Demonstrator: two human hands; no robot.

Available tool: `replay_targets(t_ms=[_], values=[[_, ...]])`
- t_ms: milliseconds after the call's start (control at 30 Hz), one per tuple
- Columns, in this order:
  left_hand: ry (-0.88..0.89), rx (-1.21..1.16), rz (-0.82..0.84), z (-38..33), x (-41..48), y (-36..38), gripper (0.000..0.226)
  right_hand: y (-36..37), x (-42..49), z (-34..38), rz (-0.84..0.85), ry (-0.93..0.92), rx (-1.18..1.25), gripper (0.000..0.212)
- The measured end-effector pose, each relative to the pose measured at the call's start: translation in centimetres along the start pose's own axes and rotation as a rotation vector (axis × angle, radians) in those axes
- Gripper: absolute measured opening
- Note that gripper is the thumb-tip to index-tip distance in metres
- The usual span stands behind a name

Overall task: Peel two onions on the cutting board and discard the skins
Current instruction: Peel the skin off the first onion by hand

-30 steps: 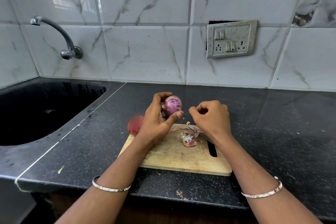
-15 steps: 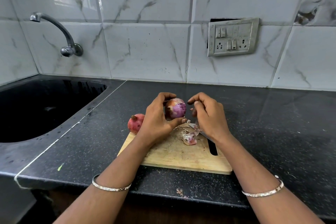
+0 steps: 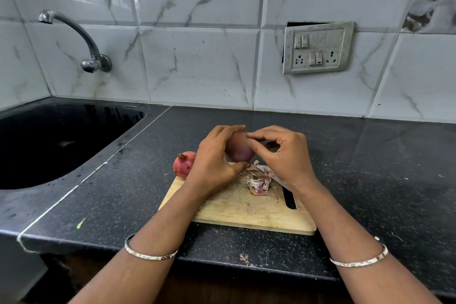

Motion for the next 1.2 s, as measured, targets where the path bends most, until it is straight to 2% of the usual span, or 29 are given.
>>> replay_targets(t_ms=[200,533,800,1200], values=[[0.018,0.044,-0.030,0.02,-0.14,-0.26,0.065,-0.09,-0.04,-0.65,0.011,-0.001,-0.002,0.017],[0.030,0.092,0.006,-0.44,-0.22,-0.62,0.068,0.14,-0.11,-0.73,0.089,-0.054,-0.063,0.019],[0.025,0.065,0.013,-0.44,-0.35,-0.68,0.068,0.40,-0.39,-0.24,0.086,-0.115,-0.137,0.016],[0.016,-0.002,0.023,-0.58,-0.27,-0.35,0.069,0.38,-0.33,-0.19,0.043,-0.084,-0.205,0.006]])
Point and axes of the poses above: each hand's wrist, its own x-axis towards the middle knuckle, its own y-axis out of the palm, z = x × y, the point moved 6 cm from there along x, towards the middle knuckle, and after that the axes turned 13 degrees about x, right-handed, at the moved point
